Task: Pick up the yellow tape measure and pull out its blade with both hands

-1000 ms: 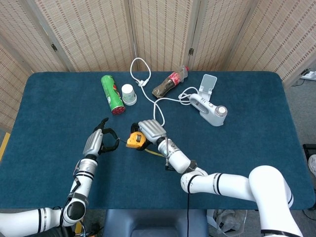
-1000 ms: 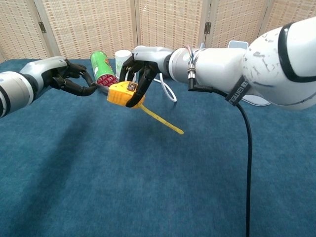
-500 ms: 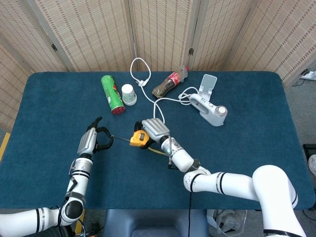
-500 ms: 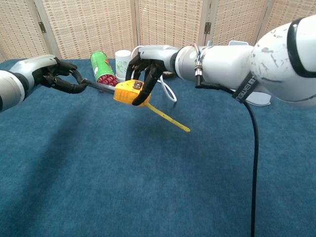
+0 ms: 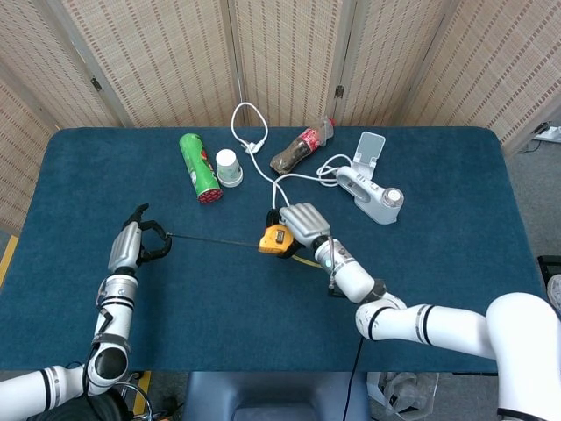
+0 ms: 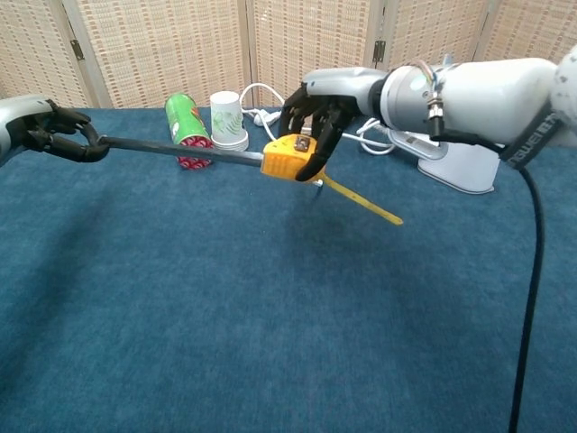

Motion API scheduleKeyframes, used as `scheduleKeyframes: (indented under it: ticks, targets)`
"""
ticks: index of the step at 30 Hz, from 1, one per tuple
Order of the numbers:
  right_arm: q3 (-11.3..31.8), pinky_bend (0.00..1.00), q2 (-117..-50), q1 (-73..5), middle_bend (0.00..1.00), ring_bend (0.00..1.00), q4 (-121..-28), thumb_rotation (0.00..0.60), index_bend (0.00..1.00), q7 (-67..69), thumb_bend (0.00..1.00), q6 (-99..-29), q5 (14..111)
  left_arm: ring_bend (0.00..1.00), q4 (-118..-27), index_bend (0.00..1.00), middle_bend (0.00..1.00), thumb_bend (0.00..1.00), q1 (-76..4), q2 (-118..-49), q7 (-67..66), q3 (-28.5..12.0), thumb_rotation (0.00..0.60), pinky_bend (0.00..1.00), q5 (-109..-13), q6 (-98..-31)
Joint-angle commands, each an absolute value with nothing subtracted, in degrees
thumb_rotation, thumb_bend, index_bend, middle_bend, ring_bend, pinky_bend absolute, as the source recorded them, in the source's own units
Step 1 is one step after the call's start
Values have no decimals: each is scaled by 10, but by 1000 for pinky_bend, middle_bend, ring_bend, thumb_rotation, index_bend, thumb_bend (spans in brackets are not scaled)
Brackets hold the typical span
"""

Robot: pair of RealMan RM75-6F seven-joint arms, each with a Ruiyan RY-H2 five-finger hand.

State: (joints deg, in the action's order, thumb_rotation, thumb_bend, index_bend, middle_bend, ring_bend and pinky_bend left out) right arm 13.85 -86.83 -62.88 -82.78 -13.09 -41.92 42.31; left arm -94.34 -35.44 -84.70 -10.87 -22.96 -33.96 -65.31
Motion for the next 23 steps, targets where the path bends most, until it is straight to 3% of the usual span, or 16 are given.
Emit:
scheduleKeyframes:
  ticks: [1,23]
  targets:
    - [126,343,-844,-611,520,474,-848,600,557,-130,67,-427,440,0,-935,691,81,554,-348,-836,-104,-228,600,0,-336,-647]
    - [104,343,-768,-547,520,478,-902,600,557,-88,67,-438,515,0,-915,682,81,554,-332,-795,-77,-224,600,0,-331,-614]
